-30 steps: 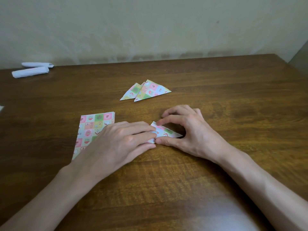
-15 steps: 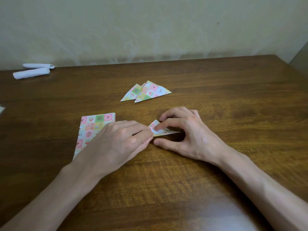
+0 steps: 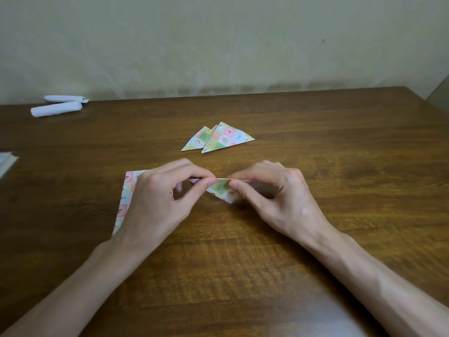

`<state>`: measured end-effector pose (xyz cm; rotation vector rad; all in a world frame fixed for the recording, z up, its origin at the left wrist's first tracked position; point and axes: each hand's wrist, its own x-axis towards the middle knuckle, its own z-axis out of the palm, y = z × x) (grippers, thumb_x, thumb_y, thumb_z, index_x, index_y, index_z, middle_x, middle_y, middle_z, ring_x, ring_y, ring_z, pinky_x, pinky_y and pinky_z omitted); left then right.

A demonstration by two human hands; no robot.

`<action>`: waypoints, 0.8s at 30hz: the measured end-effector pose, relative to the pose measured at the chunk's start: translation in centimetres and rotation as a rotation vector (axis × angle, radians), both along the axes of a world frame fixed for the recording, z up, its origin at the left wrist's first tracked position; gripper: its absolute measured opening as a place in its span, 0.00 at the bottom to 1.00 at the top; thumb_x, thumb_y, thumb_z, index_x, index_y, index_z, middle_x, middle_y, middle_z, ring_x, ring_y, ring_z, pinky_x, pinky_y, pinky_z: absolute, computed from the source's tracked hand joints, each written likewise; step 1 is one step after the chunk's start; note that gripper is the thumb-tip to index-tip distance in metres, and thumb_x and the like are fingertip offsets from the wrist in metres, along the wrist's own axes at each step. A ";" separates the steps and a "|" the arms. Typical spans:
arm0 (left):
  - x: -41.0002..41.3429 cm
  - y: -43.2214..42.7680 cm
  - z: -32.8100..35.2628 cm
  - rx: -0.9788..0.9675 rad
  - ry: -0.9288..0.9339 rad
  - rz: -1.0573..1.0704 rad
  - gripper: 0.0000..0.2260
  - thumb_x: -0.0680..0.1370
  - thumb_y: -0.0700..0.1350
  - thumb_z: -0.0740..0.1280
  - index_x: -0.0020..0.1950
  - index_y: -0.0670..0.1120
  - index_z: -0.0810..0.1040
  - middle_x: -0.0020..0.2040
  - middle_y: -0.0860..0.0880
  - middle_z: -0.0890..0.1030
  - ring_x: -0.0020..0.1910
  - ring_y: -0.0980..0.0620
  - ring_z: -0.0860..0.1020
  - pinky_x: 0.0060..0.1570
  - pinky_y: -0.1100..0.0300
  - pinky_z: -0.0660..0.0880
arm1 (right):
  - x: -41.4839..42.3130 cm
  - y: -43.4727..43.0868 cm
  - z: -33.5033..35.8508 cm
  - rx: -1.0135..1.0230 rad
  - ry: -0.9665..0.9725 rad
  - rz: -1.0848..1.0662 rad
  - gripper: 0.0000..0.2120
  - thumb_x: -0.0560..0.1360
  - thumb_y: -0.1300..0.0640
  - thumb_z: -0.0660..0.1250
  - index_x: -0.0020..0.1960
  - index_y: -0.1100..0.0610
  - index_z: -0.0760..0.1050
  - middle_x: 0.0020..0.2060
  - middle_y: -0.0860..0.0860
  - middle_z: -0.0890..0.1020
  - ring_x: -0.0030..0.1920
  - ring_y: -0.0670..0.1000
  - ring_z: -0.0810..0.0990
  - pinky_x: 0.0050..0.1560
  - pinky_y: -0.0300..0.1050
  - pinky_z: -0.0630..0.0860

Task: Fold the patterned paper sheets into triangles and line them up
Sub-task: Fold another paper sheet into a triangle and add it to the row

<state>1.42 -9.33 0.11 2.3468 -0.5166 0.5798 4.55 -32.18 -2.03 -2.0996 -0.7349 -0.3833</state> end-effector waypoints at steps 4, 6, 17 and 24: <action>-0.1 -0.3 0.2 -0.024 0.055 -0.011 0.05 0.78 0.49 0.73 0.49 0.51 0.88 0.41 0.58 0.81 0.38 0.50 0.77 0.34 0.51 0.72 | -0.6 0.6 0.4 0.067 0.093 0.041 0.03 0.79 0.52 0.75 0.51 0.50 0.86 0.44 0.39 0.86 0.46 0.45 0.85 0.48 0.45 0.80; -0.3 -0.4 0.2 -0.057 0.109 -0.022 0.06 0.77 0.51 0.72 0.49 0.53 0.88 0.40 0.58 0.81 0.36 0.48 0.75 0.35 0.50 0.72 | -0.7 0.6 0.5 0.088 0.151 0.057 0.02 0.79 0.53 0.75 0.49 0.51 0.86 0.42 0.40 0.86 0.45 0.45 0.86 0.45 0.44 0.80; -0.2 -0.2 0.1 -0.122 0.287 -0.034 0.03 0.76 0.52 0.73 0.47 0.57 0.87 0.42 0.57 0.84 0.32 0.45 0.73 0.35 0.45 0.72 | -0.7 0.4 0.6 -0.088 0.154 0.029 0.04 0.77 0.46 0.73 0.48 0.45 0.84 0.41 0.40 0.83 0.48 0.47 0.80 0.47 0.50 0.78; -0.5 -0.4 0.9 -0.270 0.366 -0.051 0.07 0.74 0.50 0.74 0.50 0.52 0.88 0.40 0.57 0.86 0.38 0.51 0.84 0.42 0.46 0.79 | -0.4 0.3 0.8 0.015 0.269 0.076 0.06 0.79 0.51 0.74 0.44 0.48 0.83 0.38 0.42 0.82 0.41 0.48 0.80 0.41 0.43 0.74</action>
